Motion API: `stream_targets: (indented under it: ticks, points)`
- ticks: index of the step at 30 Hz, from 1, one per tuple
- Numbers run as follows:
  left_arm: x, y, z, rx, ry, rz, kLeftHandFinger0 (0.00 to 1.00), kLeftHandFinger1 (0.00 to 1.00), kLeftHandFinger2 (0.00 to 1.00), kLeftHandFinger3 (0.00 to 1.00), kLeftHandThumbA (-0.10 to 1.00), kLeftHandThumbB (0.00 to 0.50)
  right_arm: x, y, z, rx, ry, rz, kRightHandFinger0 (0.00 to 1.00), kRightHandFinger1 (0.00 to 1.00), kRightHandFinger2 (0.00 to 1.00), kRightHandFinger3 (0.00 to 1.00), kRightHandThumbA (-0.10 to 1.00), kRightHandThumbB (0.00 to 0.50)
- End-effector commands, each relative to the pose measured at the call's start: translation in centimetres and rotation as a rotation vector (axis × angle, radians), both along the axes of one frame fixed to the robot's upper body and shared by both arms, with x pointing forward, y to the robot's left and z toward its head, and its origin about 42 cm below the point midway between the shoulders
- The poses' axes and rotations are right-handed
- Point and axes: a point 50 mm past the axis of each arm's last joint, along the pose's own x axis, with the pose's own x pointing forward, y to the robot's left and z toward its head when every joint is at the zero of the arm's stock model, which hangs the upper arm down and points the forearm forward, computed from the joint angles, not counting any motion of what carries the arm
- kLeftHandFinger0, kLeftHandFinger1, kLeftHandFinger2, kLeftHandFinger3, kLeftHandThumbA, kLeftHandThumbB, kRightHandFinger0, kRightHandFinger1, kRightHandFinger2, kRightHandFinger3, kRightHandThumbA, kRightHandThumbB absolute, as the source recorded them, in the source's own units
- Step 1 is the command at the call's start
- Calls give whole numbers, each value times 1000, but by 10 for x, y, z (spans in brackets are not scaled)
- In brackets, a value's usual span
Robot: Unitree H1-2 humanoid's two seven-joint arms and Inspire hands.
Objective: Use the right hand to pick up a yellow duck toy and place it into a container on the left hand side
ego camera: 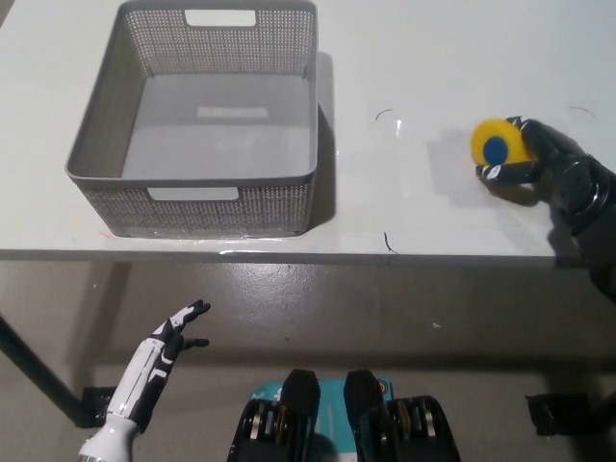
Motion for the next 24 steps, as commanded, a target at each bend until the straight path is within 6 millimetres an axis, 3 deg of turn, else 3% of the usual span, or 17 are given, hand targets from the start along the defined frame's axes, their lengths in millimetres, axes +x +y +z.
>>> stream_targets:
  ticks: [1, 2, 4, 7, 15, 19, 21, 24]
  points:
    - [9, 7, 14, 11, -60, -5, 765, 1000, 1000, 1000, 1000, 500, 9, 11, 26, 70, -174, -22, 67, 504, 856, 839, -100, 157]
    - [10, 8, 15, 12, -64, -4, 744, 1000, 1000, 1000, 1000, 500, 9, 10, 28, 75, -186, -24, 94, 577, 885, 894, -100, 116]
    - [11, 7, 15, 11, -62, -2, 732, 995, 1000, 1000, 1000, 500, 10, 9, 31, 86, -203, -31, 144, 650, 963, 989, -100, 114]
    - [12, 7, 15, 6, -60, -3, 712, 977, 1000, 1000, 1000, 500, 11, 9, 33, 89, -209, -35, 170, 680, 1000, 1000, -100, 105]
    - [12, 8, 15, 3, -60, 3, 662, 937, 1000, 1000, 1000, 500, 12, 10, 39, 108, -267, -36, 143, 604, 948, 945, -100, 144]
    - [14, 8, 15, -6, -61, 3, 632, 914, 993, 1000, 1000, 500, 18, 15, 64, 136, -368, -29, 64, 541, 901, 977, -100, 132]
    - [15, 8, 15, -5, -63, 4, 618, 897, 983, 1000, 1000, 500, 20, 19, 79, 154, -427, -9, 52, 524, 866, 947, -100, 136]
    - [14, 8, 14, 0, -61, 3, 613, 891, 983, 1000, 1000, 500, 25, 28, 110, 181, -531, 27, 4, 473, 822, 937, -100, 116]
